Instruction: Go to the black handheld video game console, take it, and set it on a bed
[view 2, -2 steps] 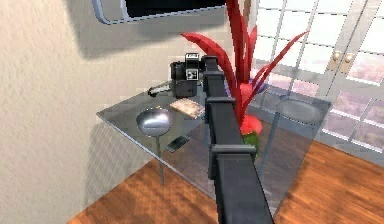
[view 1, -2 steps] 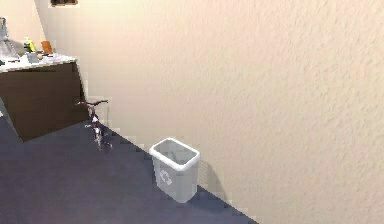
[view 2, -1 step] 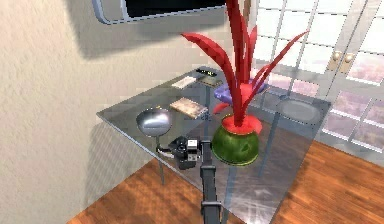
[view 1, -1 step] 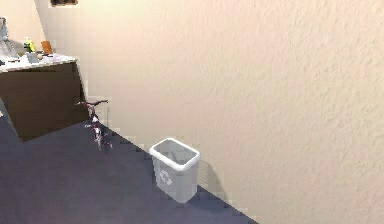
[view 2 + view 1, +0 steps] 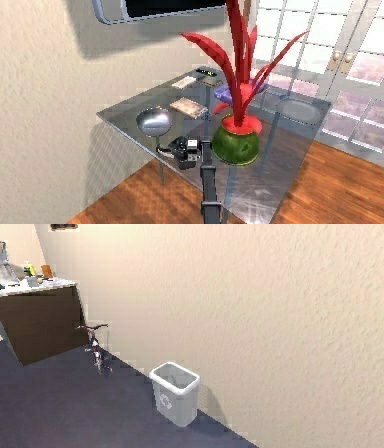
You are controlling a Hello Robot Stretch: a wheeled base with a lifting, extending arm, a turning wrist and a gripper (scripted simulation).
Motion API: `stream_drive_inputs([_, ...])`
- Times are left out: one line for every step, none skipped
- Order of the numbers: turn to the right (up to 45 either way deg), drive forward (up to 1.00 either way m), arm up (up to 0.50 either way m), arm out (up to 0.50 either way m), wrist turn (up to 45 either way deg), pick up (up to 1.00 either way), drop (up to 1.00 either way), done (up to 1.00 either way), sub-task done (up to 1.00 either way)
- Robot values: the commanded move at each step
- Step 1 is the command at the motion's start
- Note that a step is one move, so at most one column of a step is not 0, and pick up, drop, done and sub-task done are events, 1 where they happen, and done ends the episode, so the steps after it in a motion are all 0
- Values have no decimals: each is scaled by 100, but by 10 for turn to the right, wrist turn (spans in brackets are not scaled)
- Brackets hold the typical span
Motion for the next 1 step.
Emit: stream_drive_inputs([0, 0, 10, 0, 0, 0, 0, 0, 0])
